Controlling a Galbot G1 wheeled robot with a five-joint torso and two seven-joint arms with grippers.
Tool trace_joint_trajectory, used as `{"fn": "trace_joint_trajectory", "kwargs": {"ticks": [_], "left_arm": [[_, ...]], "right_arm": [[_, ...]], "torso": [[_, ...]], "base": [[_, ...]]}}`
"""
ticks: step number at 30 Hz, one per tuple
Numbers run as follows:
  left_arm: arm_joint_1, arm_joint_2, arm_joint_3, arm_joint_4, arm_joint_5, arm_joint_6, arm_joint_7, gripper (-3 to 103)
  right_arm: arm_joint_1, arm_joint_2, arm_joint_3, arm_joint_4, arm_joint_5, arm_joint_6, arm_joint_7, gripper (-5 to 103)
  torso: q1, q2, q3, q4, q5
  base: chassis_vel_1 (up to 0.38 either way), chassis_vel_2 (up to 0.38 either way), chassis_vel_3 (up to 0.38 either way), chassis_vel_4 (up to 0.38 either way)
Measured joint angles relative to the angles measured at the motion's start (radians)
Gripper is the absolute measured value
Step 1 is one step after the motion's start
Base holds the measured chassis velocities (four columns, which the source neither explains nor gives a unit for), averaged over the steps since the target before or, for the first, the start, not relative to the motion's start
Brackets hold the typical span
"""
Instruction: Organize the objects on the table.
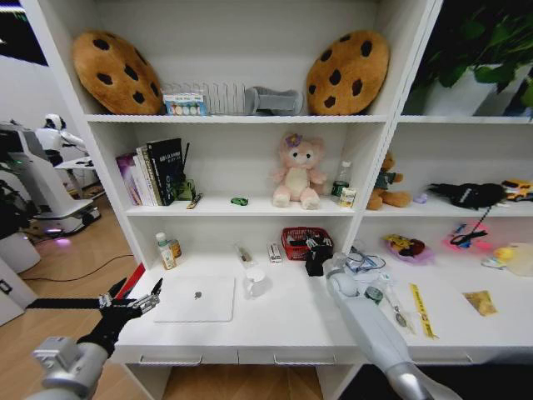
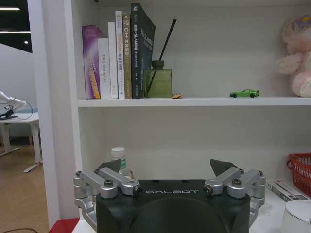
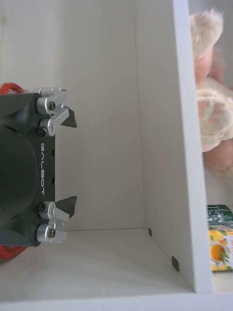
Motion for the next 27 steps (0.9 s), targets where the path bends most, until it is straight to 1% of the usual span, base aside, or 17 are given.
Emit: {"fn": "trace_joint_trajectory", "kwargs": {"ticks": [1, 2, 3, 4, 5, 6, 7, 8, 11, 12, 14, 15, 17, 18, 21, 24, 27], "left_arm": [[0.000, 0.000, 0.000, 0.000, 0.000, 0.000, 0.000, 100], [0.000, 0.000, 0.000, 0.000, 0.000, 0.000, 0.000, 100], [0.000, 0.000, 0.000, 0.000, 0.000, 0.000, 0.000, 100], [0.000, 0.000, 0.000, 0.000, 0.000, 0.000, 0.000, 100], [0.000, 0.000, 0.000, 0.000, 0.000, 0.000, 0.000, 100], [0.000, 0.000, 0.000, 0.000, 0.000, 0.000, 0.000, 100], [0.000, 0.000, 0.000, 0.000, 0.000, 0.000, 0.000, 100], [0.000, 0.000, 0.000, 0.000, 0.000, 0.000, 0.000, 100], [0.000, 0.000, 0.000, 0.000, 0.000, 0.000, 0.000, 100], [0.000, 0.000, 0.000, 0.000, 0.000, 0.000, 0.000, 100], [0.000, 0.000, 0.000, 0.000, 0.000, 0.000, 0.000, 100], [0.000, 0.000, 0.000, 0.000, 0.000, 0.000, 0.000, 100], [0.000, 0.000, 0.000, 0.000, 0.000, 0.000, 0.000, 100], [0.000, 0.000, 0.000, 0.000, 0.000, 0.000, 0.000, 100], [0.000, 0.000, 0.000, 0.000, 0.000, 0.000, 0.000, 100], [0.000, 0.000, 0.000, 0.000, 0.000, 0.000, 0.000, 100], [0.000, 0.000, 0.000, 0.000, 0.000, 0.000, 0.000, 100]], "right_arm": [[-0.043, -0.025, 0.011, 0.072, 0.003, -0.022, 0.008, 84], [-0.091, -0.049, 0.031, 0.159, 0.003, -0.056, 0.025, 94], [-0.091, -0.049, 0.031, 0.159, 0.003, -0.056, 0.025, 94], [-0.138, -0.072, 0.057, 0.244, 0.013, -0.096, 0.049, 97], [-0.180, -0.090, 0.084, 0.316, 0.031, -0.131, 0.070, 99], [-0.180, -0.090, 0.084, 0.316, 0.031, -0.131, 0.070, 99], [-0.249, -0.109, 0.133, 0.405, 0.058, -0.176, 0.085, 100], [-0.249, -0.109, 0.133, 0.405, 0.058, -0.176, 0.085, 100], [-0.454, -0.119, 0.258, 0.564, 0.051, -0.226, 0.099, 100], [-0.454, -0.119, 0.258, 0.564, 0.051, -0.226, 0.099, 100], [-0.586, -0.089, 0.320, 0.660, 0.026, -0.229, 0.103, 100], [-0.586, -0.089, 0.320, 0.660, 0.026, -0.229, 0.103, 100], [-0.723, -0.009, 0.355, 0.748, 0.001, -0.226, 0.112, 100], [-0.723, -0.009, 0.355, 0.748, 0.001, -0.226, 0.112, 100], [-0.867, 0.103, 0.355, 0.797, -0.033, -0.224, 0.086, 100], [-0.909, 0.137, 0.341, 0.805, -0.049, -0.223, 0.066, 100], [-0.900, 0.138, 0.331, 0.805, -0.050, -0.228, 0.063, 100]], "torso": [[0.000, 0.000, 0.000, -0.0002, 0.0002], [0.000, 0.000, 0.000, 0.0000, 0.0001], [0.000, 0.000, 0.000, 0.0000, 0.0001], [0.000, 0.000, 0.000, 0.0006, -0.0001], [0.000, 0.000, 0.000, 0.0009, -0.0001], [0.000, 0.000, 0.000, 0.0009, -0.0001], [0.000, 0.000, 0.000, 0.0011, -0.0002], [0.000, 0.000, 0.000, 0.0011, -0.0002], [0.000, 0.000, 0.000, 0.0001, 0.0001], [0.000, 0.000, 0.000, 0.0001, 0.0001], [0.000, 0.000, 0.000, 0.0004, -0.0003], [0.000, 0.000, 0.000, 0.0004, -0.0003], [0.000, 0.000, 0.000, 0.0011, -0.0003], [0.000, 0.000, 0.000, 0.0011, -0.0003], [0.000, 0.000, 0.000, -0.0002, -0.0001], [0.000, 0.000, 0.000, 0.0001, -0.0003], [0.000, 0.000, 0.000, 0.0007, -0.0003]], "base": [[0.000, 0.000, 0.000, 0.000], [0.000, 0.000, 0.000, 0.000], [0.000, 0.000, 0.000, 0.000], [0.000, 0.000, 0.000, 0.000], [0.000, 0.000, 0.000, 0.000], [0.000, 0.000, 0.000, 0.000], [0.000, 0.000, 0.000, 0.000], [0.000, 0.000, 0.000, 0.000], [0.000, 0.000, 0.000, 0.000], [0.000, 0.000, 0.000, 0.000], [0.000, 0.000, 0.000, 0.000], [0.000, 0.000, 0.000, 0.000], [0.000, 0.000, 0.000, 0.000], [0.000, 0.000, 0.000, 0.000], [0.000, 0.000, 0.000, 0.000], [0.000, 0.000, 0.000, 0.000], [0.000, 0.000, 0.000, 0.000]]}}
